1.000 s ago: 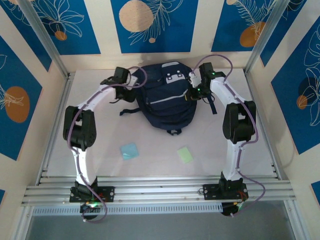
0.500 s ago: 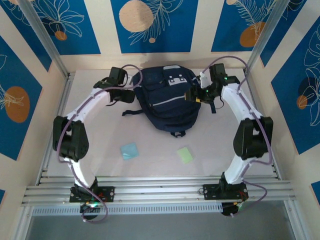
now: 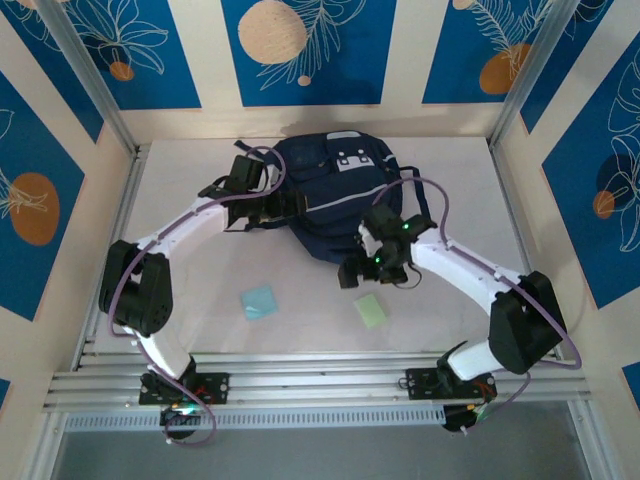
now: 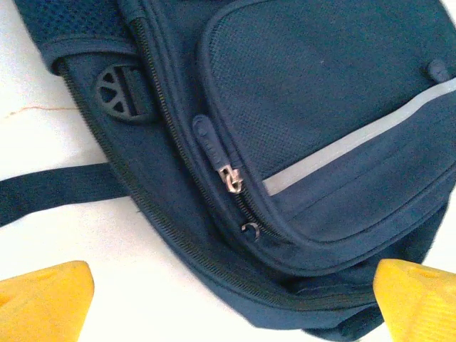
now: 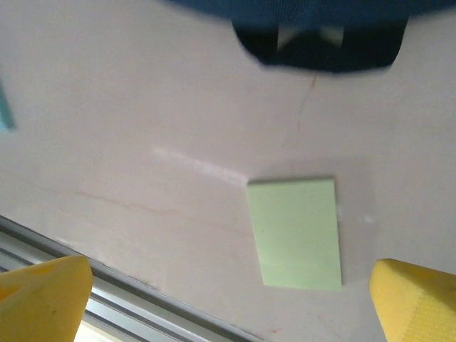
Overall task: Pack the student bag
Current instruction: Pick up the loose stationery from the bottom-center of the table.
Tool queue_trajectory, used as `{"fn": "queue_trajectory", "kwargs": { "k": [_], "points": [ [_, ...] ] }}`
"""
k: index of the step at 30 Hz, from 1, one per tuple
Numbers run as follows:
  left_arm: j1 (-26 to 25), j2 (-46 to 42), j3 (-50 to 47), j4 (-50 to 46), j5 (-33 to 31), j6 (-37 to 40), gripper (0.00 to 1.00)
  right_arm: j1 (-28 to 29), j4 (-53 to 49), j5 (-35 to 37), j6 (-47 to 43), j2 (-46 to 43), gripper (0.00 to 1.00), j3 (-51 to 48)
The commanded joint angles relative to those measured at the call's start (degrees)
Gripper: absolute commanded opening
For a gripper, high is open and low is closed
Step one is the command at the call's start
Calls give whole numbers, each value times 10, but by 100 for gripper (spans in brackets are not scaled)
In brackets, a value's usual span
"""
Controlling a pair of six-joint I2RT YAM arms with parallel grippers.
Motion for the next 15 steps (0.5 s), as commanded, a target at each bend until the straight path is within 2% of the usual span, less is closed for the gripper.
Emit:
{"fn": "queue_trajectory", "kwargs": {
  "k": [1,6,10,15],
  "points": [
    [-5,-12,-32,79,51,-85,100,38,-7,71,52,-13,99,-38],
    [-5,-7,-49,132,92,-127,100,69,29,135,76,-5,99,-93],
    [-5,-7,-42,126,100,-119,100,71,74,123,80,15,100,-125],
    [-5,-7,-38,121,104,-115,100,91,91,119,98,54,95,-126]
  ]
}}
